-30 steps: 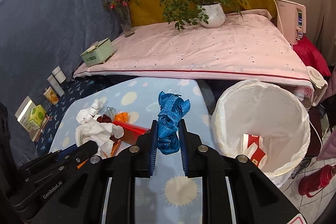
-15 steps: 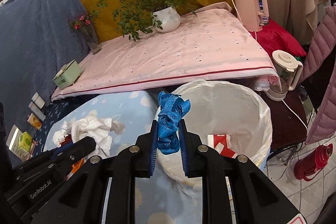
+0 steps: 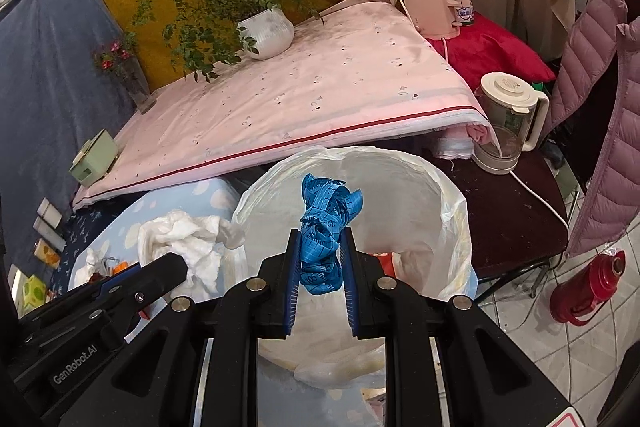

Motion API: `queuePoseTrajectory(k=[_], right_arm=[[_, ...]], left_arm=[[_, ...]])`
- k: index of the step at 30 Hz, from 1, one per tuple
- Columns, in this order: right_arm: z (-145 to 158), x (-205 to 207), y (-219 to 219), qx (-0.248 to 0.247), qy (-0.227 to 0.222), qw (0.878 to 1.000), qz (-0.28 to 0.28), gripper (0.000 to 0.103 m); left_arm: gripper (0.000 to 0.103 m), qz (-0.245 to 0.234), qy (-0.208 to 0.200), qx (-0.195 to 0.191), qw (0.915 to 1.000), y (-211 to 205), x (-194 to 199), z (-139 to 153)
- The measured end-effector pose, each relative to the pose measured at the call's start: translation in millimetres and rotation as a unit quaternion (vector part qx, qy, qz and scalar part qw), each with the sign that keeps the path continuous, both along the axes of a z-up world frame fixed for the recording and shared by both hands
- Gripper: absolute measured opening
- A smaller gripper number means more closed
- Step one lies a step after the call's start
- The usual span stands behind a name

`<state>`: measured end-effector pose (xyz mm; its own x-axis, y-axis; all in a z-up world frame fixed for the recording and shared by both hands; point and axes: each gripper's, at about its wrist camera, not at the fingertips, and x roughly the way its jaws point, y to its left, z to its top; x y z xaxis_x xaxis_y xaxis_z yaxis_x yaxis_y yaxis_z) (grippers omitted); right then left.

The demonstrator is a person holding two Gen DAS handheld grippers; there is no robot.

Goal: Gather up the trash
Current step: 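Carry tissue and blue cloth over the bin and open both tools, then grasp the orange plastic bag with the left tool while the right tool grasps the red box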

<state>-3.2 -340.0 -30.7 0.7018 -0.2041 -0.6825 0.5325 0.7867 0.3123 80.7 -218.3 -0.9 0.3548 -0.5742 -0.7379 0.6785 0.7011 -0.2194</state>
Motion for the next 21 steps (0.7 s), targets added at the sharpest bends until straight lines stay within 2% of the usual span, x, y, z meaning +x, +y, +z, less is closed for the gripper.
queuePoseTrajectory(k=[2,4,5,6,8,14,21], right_arm=[[-1.6,2.2,-2.7,-0.001,0.003,1.0,0.001,0.021],[-1.3,2.5,-3.5,-0.005,0.003,1.0,-0.005,0.024],[-0.6,2.2,-3.9,-0.005,0.001,1.0,-0.006,0.03],[0.3,1.3,-4.2,-0.007,-0.002,1.0,-0.009,0.036],[2.2,0.8,-3.8,-0.012,-0.004,1.0,-0.013,0.039],[6.6,1.4,1.9,-0.016,-0.005,1.0,-0.009,0.04],[14.4,3.8,19.7,-0.024,-0.006,1.0,0.002,0.046]], left_arm=[[0.02,0.0,0.0,0.0,1.0,-3.5,0.8,-1.8],[0.04,0.01,-0.008,0.001,0.9999,-4.4,2.1,-1.8],[0.049,0.017,-0.015,-0.002,0.9998,-3.7,2.4,-1.0],[0.049,0.019,-0.017,-0.003,0.9997,-2.8,3.8,-0.9],[0.049,0.024,-0.015,-0.001,0.9996,-2.4,6.6,-1.4],[0.049,0.036,-0.017,-0.001,0.9992,6.8,9.7,0.7],[0.049,0.056,-0.014,-0.006,0.9983,28.0,12.3,4.4]])
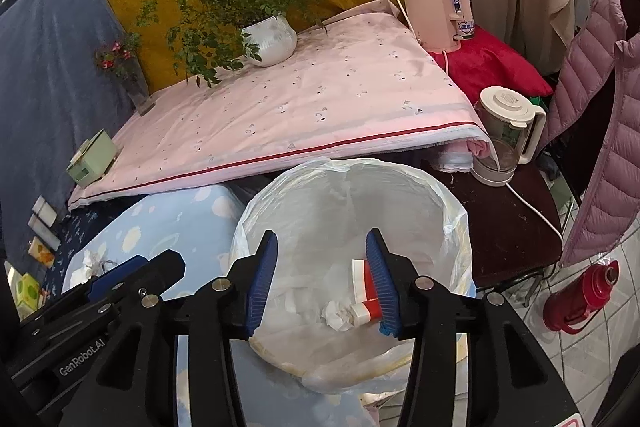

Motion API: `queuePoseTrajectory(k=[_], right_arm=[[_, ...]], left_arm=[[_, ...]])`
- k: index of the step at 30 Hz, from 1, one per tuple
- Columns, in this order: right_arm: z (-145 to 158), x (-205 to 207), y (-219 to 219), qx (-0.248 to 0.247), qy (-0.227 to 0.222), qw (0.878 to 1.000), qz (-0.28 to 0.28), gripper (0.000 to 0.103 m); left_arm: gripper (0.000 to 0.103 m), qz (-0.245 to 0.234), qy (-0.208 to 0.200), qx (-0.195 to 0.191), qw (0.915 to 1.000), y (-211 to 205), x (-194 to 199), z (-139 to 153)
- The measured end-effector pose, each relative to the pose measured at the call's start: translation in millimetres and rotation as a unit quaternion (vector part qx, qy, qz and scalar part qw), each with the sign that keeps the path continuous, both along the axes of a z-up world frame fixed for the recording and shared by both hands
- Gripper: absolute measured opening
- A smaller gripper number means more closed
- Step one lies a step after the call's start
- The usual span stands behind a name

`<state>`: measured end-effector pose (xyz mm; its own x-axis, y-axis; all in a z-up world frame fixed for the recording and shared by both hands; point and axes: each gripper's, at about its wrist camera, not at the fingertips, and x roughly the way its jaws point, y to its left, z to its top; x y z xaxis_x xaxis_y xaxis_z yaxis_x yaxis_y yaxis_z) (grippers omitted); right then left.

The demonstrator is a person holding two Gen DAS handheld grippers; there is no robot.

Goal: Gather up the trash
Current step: 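Grasp the orange plastic bag with the left tool while the right tool grasps the red box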

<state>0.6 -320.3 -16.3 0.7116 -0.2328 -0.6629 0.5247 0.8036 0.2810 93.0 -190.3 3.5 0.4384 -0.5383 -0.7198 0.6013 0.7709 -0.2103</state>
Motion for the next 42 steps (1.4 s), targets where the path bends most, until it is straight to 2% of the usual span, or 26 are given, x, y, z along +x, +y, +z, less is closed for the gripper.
queuePoseTrajectory(k=[6,10,15,16,18,27,33,39,42], right_arm=[[7.7,7.9,25.0,-0.009,0.0,1.0,0.023,0.046],[11.7,15.6,45.9,-0.014,0.001,0.999,0.043,0.046],[13.7,28.3,77.9,-0.02,0.005,0.997,0.076,0.046],[13.5,31.1,84.9,-0.021,0.007,0.996,0.083,0.046],[12.0,36.8,96.9,-0.023,0.01,0.995,0.096,0.047],[3.0,70.4,151.5,-0.025,0.026,0.986,0.162,0.052],[-9.8,97.5,180.2,-0.019,0.04,0.978,0.204,0.059],[-30.6,128.2,208.7,-0.029,0.059,0.968,0.242,0.066],[-40.9,145.5,220.7,-0.042,0.07,0.961,0.263,0.066]], left_arm=[[0.056,0.03,0.003,-0.007,0.9995,32.7,4.4,2.5],[0.056,0.054,0.0,-0.007,0.9985,58.0,8.2,3.0],[0.066,0.095,-0.005,-0.002,0.9955,99.1,14.9,1.0],[0.067,0.104,-0.006,-0.001,0.9946,108.3,16.5,0.0],[0.076,0.125,-0.002,0.002,0.9921,129.8,20.4,-3.9],[0.09,0.208,-0.002,0.035,0.9775,218.4,38.9,-24.3],[0.09,0.24,0.015,0.058,0.969,263.6,50.9,-47.5],[0.091,0.25,0.046,0.073,0.9645,294.7,63.7,-80.9],[0.09,0.253,0.06,0.075,0.9626,303.1,68.2,-93.0]])
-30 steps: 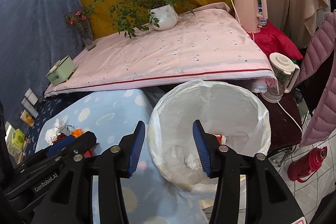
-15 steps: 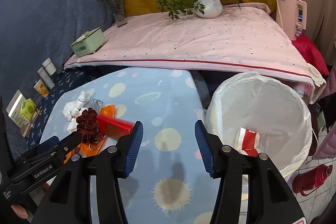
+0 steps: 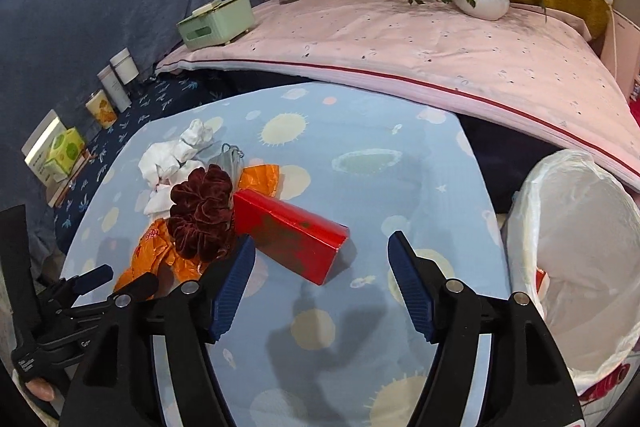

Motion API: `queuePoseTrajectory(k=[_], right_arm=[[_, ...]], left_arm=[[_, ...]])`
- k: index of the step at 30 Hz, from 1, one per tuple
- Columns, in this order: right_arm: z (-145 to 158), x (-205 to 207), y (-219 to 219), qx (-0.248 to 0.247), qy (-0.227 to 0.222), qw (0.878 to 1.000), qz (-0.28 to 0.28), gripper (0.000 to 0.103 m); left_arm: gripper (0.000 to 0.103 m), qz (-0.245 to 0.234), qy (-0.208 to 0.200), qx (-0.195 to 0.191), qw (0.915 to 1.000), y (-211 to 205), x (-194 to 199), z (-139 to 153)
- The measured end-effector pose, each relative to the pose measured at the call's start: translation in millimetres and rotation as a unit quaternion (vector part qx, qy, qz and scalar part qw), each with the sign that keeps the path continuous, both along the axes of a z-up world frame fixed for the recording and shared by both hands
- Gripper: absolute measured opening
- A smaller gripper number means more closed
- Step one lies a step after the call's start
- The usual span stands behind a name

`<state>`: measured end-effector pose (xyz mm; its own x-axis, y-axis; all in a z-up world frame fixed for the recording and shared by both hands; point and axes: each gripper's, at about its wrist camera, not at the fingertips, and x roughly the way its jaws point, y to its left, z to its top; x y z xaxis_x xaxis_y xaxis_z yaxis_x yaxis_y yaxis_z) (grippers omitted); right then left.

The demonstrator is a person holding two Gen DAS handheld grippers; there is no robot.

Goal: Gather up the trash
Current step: 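Grasp the orange plastic bag with the left tool while the right tool grasps the red box, then carry the orange bag and red box to the bin and release both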

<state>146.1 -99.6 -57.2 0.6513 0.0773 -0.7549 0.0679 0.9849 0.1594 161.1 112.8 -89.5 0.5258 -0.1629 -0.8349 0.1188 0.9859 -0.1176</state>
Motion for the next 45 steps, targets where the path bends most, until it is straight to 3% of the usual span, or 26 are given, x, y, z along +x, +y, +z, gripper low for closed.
queuePoseTrajectory(k=[4,10,14,18,27,45], right_arm=[[-10.1,19.6,7.2,-0.009,0.007,1.0,0.023,0.067],[-32.7,37.1,15.4,-0.011,0.037,0.998,0.047,0.066],[-39.6,33.6,19.4,-0.011,0.043,0.998,0.052,0.051],[-40.2,25.4,21.4,-0.012,0.039,0.998,0.055,0.038],[-29.8,-0.7,24.2,0.001,0.032,0.997,0.065,0.013],[49.0,-63.5,-20.5,0.016,-0.053,0.998,0.008,0.011]], left_arm=[[0.088,0.003,0.008,-0.012,0.9999,10.1,5.1,-7.8],[0.07,0.001,0.02,-0.032,0.9993,17.6,8.6,-12.4],[0.056,-0.002,0.019,-0.041,0.999,18.7,5.0,-10.3],[0.034,-0.009,0.023,-0.053,0.9983,16.2,0.4,-6.1],[0.01,-0.02,0.001,-0.053,0.9984,1.7,-18.1,18.9],[0.008,-0.088,-0.07,-0.066,0.9914,-67.9,-52.5,93.4]])
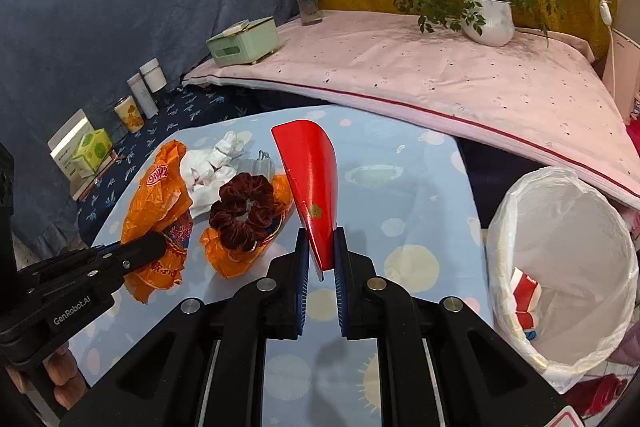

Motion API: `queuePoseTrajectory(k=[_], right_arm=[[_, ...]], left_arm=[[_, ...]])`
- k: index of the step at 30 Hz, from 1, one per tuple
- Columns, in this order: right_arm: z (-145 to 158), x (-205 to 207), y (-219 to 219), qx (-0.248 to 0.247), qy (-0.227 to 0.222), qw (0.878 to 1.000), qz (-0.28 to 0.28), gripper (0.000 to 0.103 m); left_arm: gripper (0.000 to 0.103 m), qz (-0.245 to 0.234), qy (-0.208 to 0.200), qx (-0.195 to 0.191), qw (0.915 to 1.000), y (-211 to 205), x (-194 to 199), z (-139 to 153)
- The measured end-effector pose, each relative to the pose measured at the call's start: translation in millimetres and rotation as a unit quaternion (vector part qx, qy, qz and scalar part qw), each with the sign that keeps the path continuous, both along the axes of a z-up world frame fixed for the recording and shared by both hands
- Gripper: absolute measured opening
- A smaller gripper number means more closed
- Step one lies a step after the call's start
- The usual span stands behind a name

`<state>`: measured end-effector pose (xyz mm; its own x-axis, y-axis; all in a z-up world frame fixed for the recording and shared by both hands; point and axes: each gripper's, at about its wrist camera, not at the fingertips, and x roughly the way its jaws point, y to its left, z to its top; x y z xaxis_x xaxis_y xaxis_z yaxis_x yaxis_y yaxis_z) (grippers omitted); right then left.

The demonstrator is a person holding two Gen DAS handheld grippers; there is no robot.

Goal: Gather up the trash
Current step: 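Carry the orange bag and red box to the bin and release both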

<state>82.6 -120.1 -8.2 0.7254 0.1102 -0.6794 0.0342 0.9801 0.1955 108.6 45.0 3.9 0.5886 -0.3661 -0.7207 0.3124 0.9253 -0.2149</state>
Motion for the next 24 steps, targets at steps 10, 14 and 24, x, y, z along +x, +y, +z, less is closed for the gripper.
queuePoseTrajectory(k=[10,14,24], right_arm=[[27.7,-34.4,-43.3,0.001,-0.018,0.998,-0.058,0.011],[33.0,-47.9,-63.8,0.001,-0.026,0.996,-0.084,0.011],[33.2,-80.7,-128.5,0.009,-0.035,0.987,-0.156,0.011]], left_arm=[[0.008,-0.06,-0.027,-0.008,0.9978,-66.4,-13.2,28.4],[0.008,-0.087,-0.032,-0.008,0.9957,-97.9,-17.5,33.8],[0.008,-0.146,-0.024,-0.019,0.9887,-171.6,-26.0,36.9]])
